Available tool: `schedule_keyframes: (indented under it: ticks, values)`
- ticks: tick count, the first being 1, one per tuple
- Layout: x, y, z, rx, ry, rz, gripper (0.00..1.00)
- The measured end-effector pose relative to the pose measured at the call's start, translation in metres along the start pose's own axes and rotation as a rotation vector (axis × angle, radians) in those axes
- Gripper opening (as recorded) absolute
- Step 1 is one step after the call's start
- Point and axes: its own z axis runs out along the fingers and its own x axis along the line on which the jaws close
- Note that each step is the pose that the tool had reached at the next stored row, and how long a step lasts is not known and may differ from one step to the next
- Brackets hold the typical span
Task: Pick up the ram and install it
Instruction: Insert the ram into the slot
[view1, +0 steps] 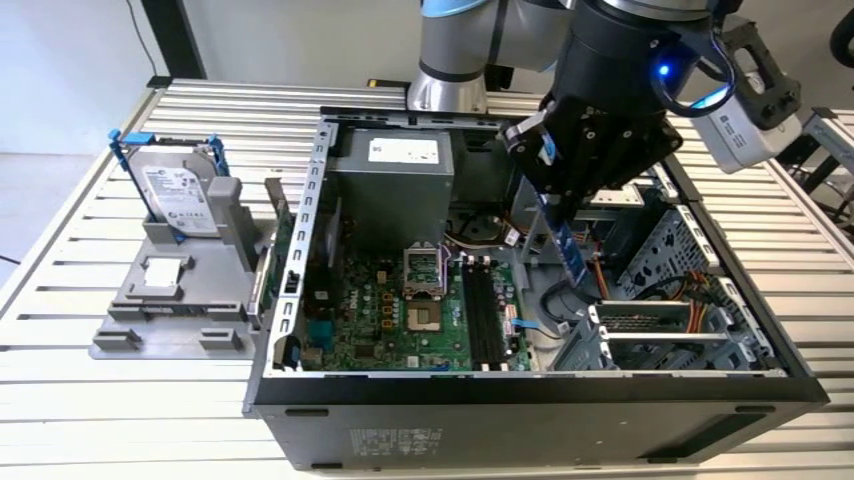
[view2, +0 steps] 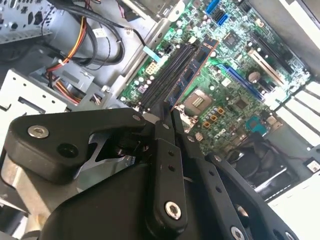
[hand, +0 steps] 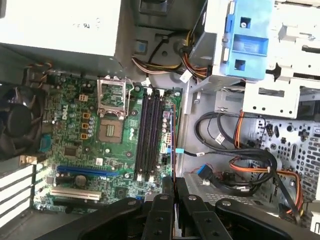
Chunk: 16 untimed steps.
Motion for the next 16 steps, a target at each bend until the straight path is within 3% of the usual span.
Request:
schedule_keyframes:
  ticks: [5,13,16]
  values:
    - [0.0000,0.0000,0.0016,0.0007,-0.0003,0.019,0.00]
    - [0.0003,-0.0001,0.0116,0.0019,-0.0007,0.048,0.00]
    - [-0.0004,-0.0002,0.0145,0.0043,0.0035,0.049,0.00]
